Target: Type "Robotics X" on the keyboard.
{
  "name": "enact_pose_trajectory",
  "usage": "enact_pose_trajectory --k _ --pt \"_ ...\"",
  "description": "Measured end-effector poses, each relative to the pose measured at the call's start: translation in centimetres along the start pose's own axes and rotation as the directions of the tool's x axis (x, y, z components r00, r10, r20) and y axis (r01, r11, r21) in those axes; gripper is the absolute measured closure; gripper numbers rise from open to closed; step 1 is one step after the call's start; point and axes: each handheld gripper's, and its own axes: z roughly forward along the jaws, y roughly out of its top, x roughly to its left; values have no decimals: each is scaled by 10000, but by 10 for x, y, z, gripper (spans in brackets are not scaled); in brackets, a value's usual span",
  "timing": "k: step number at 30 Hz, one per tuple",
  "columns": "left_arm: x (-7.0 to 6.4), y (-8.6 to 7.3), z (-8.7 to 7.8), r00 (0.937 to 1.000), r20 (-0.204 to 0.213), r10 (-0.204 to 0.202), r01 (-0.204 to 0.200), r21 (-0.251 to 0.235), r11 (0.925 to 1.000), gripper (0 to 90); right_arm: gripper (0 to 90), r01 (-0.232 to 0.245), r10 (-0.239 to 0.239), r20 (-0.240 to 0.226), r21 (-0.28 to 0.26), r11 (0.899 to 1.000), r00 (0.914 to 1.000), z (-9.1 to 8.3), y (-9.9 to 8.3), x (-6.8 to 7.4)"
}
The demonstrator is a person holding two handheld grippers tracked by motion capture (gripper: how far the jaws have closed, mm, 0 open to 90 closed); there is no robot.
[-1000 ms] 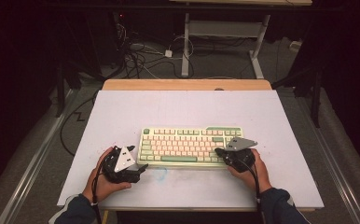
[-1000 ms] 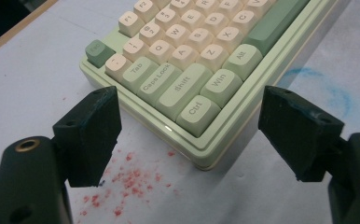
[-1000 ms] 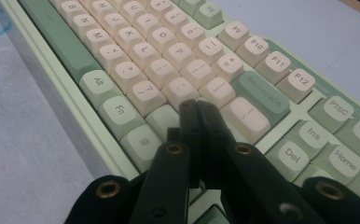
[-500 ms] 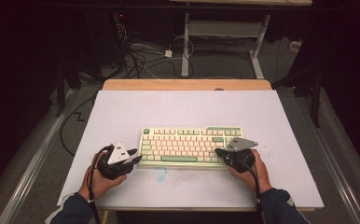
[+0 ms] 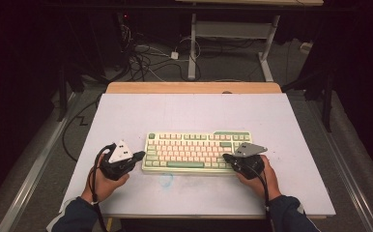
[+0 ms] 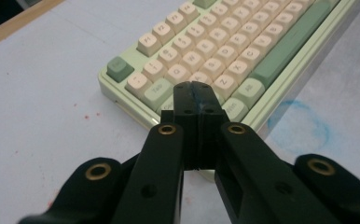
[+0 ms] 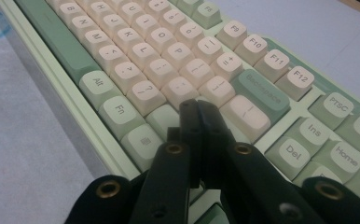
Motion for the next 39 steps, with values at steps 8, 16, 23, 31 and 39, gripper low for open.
enact_pose_trajectory --k 8,16,23,31,39 --pt "-9 7 13 9999 37 127 -128 431 9990 869 900 -58 58 -21 -26 10000 10000 0 0 0" --pt "-19 14 29 9992 223 321 -331 472 9983 868 900 -64 64 -29 -31 10000 10000 0 -1 0" --pt "-22 15 41 9985 312 449 -468 632 9969 869 900 -68 68 -20 -25 10000 10000 0 -1 0" --pt "-27 13 51 9976 443 528 -565 872 9946 869 900 -44 44 4 -10 10000 10000 0 0 0" --pt "-31 8 61 9965 561 618 -681 1179 9907 868 900 11 -11 34 -4 10000 10000 0 0 0"
